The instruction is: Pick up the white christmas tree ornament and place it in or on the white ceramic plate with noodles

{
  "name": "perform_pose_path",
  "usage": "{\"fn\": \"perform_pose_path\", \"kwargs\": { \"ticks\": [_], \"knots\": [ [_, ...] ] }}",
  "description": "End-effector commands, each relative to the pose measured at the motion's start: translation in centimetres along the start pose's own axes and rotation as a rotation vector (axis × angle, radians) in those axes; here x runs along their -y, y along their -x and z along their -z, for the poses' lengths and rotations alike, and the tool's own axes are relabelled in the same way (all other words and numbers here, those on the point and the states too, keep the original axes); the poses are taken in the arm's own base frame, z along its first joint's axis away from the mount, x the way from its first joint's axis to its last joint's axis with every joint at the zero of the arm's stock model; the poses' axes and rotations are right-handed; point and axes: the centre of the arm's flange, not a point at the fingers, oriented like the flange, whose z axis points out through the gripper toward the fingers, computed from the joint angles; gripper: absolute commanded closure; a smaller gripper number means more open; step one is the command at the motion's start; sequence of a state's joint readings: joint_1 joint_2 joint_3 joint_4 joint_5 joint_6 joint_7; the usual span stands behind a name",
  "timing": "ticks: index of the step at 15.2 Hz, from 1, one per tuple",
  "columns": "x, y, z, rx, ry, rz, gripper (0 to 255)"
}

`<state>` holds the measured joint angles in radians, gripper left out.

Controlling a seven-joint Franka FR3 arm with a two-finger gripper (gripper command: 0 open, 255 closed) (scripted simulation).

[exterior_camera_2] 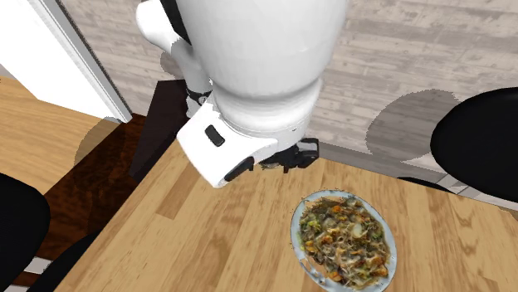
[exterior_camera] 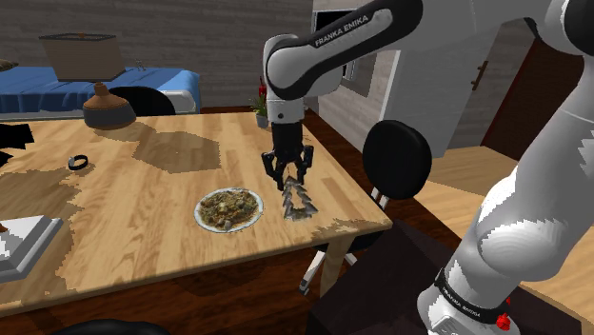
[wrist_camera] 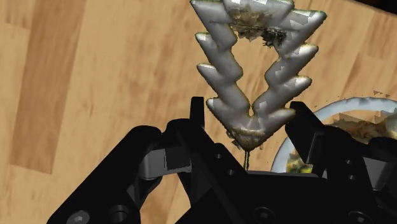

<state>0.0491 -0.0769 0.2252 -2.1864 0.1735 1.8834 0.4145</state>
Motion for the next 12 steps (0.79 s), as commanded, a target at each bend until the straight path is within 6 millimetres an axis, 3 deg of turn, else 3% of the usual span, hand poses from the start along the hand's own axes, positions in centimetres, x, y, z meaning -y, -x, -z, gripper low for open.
{"fn": "perform_pose_path", "kwargs": {
  "ticks": [1, 4, 12],
  "knots": [
    [0.0, 0.2, 1.0, 0.001, 0.000, 0.000, 255],
    [0.1, 0.5, 2.1, 0.001, 0.000, 0.000, 255],
    [8.5, -5.6, 3.8, 0.001, 0.000, 0.000, 255]
  ]
}}
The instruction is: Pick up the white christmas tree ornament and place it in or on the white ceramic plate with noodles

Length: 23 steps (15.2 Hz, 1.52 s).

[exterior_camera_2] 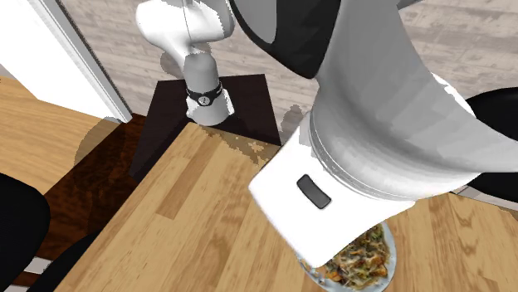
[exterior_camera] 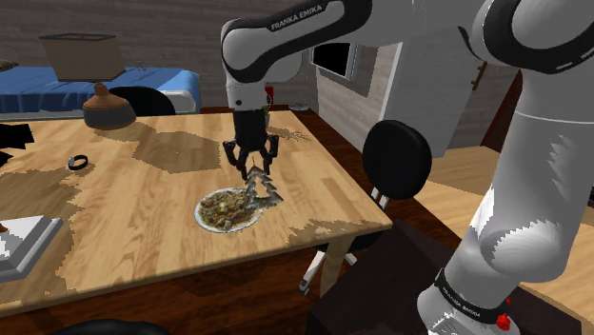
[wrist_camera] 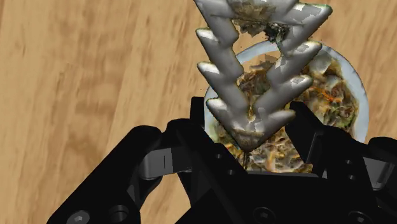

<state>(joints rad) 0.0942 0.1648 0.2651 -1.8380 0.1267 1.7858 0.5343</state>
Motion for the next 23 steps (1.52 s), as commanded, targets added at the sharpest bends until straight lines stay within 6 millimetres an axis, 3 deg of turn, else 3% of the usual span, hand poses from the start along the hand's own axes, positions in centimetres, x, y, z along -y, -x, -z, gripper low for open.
{"fn": "perform_pose_path", "kwargs": {
  "ticks": [1, 5, 19, 23],
  "knots": [
    [2.0, -1.6, 0.6, 0.000, 0.000, -0.001, 255],
    [6.9, -5.1, 1.6, 0.000, 0.000, -0.001, 255],
    [6.7, -7.1, -5.6, 0.000, 0.000, -0.001, 255],
    [6.7, -7.1, -5.6, 0.000, 0.000, -0.001, 255]
  ]
}}
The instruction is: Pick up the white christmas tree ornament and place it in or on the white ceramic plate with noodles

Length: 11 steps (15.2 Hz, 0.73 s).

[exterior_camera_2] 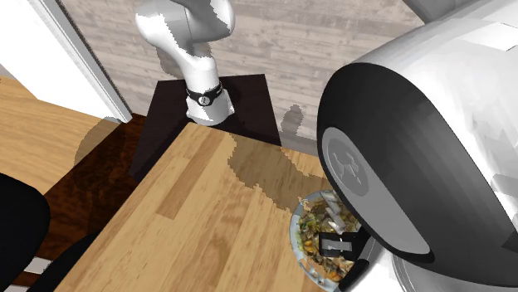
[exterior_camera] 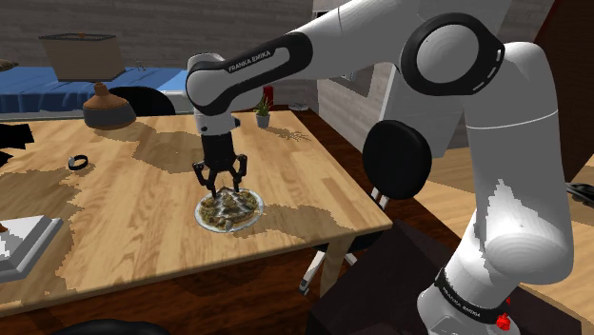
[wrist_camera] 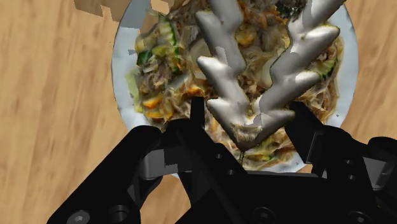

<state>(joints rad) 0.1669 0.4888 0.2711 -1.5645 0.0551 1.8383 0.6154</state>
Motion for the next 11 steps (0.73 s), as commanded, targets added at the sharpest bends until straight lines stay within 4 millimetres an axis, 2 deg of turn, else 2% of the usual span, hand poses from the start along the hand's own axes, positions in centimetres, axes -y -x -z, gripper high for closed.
{"fn": "perform_pose_path", "kwargs": {
  "ticks": [1, 4, 5, 10, 11],
  "knots": [
    [0.0, 0.0, 0.0, 0.000, 0.000, 0.000, 255],
    [0.0, 0.0, 0.0, 0.000, 0.000, 0.000, 255],
    [0.0, 0.0, 0.0, 0.000, 0.000, 0.000, 0],
    [0.0, 0.0, 0.0, 0.000, 0.000, 0.000, 0],
    [0.0, 0.0, 1.3, 0.000, 0.000, 0.000, 0]
  ]
}}
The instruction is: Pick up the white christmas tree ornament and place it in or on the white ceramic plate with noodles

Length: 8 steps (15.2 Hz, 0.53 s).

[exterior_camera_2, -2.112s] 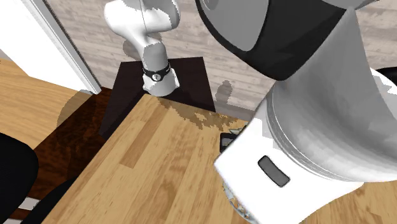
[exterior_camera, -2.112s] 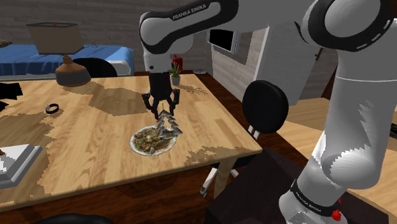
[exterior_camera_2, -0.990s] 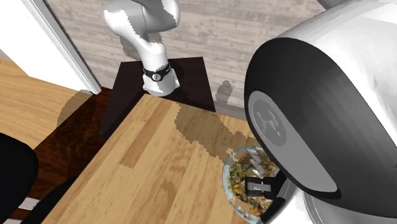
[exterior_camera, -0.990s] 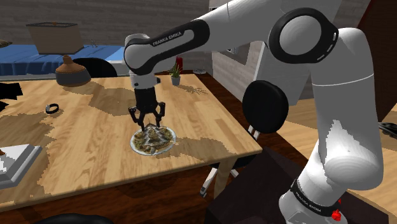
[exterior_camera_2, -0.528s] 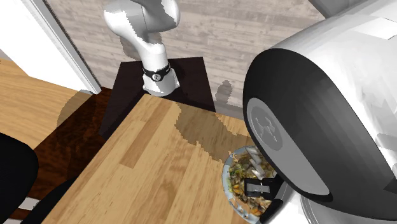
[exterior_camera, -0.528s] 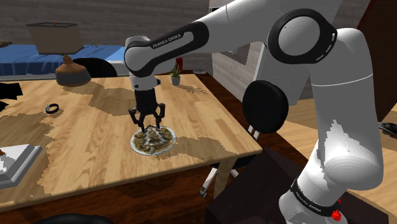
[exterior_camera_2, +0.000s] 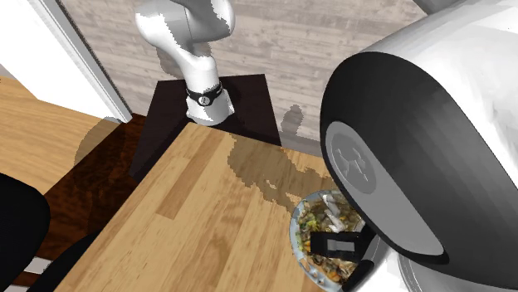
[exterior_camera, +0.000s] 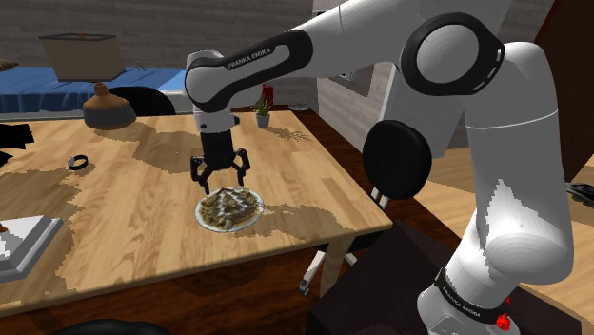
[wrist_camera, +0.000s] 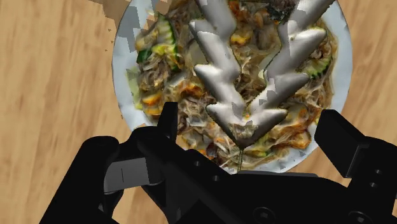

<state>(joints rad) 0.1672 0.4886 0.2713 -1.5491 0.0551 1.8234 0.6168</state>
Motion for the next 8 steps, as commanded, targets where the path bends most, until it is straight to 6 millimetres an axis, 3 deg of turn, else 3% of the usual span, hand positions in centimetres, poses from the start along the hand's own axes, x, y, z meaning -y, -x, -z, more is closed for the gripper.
{"fn": "perform_pose_path", "kwargs": {
  "ticks": [1, 3, 8],
  "knots": [
    [-0.1, 0.0, 2.0, 0.000, 0.000, 0.000, 0],
    [-0.1, 0.0, 4.4, 0.000, 0.000, 0.000, 0],
    [-0.1, 0.0, 4.4, 0.000, 0.000, 0.000, 0]
  ]
}}
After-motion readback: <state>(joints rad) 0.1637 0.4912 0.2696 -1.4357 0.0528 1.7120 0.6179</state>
